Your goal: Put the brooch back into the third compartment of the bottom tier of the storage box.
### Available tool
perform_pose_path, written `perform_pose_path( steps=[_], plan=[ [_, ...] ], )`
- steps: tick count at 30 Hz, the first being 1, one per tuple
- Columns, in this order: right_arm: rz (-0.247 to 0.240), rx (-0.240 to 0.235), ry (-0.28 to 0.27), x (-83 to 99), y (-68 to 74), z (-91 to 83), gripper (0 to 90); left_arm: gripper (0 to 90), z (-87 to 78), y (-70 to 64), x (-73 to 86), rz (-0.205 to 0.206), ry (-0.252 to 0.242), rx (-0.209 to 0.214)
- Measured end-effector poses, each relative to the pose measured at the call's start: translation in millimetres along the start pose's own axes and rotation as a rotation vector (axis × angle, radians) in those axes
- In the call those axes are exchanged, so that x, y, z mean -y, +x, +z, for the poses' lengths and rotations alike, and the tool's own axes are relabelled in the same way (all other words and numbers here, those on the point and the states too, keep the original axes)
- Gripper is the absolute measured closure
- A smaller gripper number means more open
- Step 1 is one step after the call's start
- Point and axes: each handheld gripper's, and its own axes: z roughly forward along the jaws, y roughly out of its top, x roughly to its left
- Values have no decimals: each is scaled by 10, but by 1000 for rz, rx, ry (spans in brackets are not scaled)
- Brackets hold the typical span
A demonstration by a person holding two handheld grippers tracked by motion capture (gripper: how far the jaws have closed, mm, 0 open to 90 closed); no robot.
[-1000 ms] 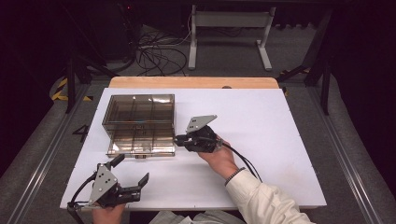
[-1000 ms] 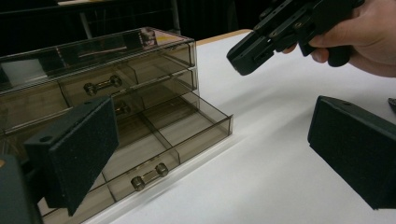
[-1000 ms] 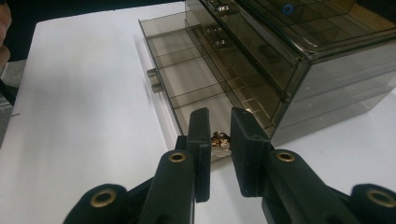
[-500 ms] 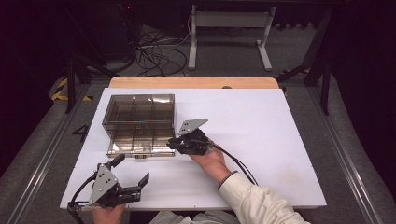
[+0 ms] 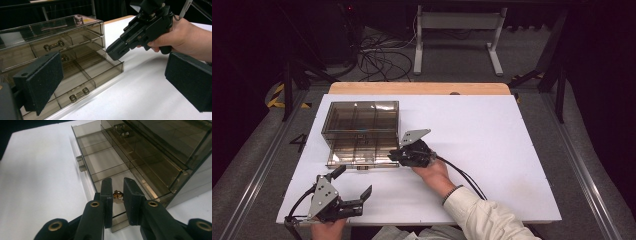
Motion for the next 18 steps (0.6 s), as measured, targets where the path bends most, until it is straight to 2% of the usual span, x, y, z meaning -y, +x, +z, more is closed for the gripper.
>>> perform_pose_path(
  steps=[18],
  plan=[
    [-1, 1, 5, -10, 10, 72, 787, 28, 2, -5, 0, -2, -1, 0]
  ],
)
